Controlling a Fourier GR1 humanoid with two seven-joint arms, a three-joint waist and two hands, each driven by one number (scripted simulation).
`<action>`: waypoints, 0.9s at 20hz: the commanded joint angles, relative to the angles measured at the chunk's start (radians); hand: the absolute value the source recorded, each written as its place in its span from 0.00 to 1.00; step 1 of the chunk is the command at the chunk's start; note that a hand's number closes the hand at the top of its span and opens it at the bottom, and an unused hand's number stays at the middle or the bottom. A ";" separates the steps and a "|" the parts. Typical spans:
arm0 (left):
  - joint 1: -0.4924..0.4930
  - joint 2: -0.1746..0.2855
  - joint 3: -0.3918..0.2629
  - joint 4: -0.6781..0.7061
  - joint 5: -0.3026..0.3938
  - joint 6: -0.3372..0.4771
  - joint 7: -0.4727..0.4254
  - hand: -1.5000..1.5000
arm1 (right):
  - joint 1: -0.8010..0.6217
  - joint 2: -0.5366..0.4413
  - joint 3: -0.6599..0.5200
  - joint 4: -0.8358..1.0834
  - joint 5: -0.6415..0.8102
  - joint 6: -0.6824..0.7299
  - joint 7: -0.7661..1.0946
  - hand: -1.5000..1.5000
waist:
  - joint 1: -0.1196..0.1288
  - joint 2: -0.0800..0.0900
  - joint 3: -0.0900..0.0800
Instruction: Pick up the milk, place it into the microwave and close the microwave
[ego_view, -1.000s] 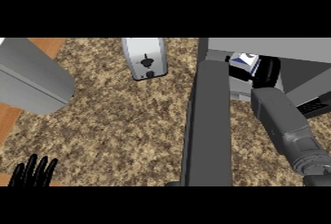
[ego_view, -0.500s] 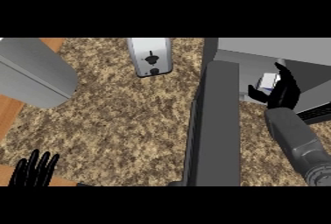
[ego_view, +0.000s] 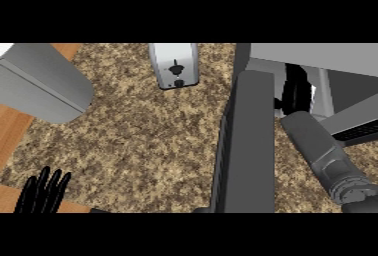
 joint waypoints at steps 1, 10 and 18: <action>-0.016 -0.003 -0.005 0.000 -0.006 0.006 0.005 0.00 | -0.021 0.041 0.010 -0.004 0.010 0.066 -0.007 0.00 | -0.008 0.000 0.003; -0.010 -0.010 0.002 0.029 -0.018 -0.001 -0.032 0.00 | -0.016 0.123 -0.049 -0.066 -0.051 0.223 -0.063 0.00 | -0.048 -0.017 0.002; 0.043 0.000 0.017 -0.003 -0.008 -0.012 -0.033 0.00 | 0.093 0.133 -0.169 -0.153 -0.178 0.420 -0.247 0.00 | -0.092 -0.035 0.002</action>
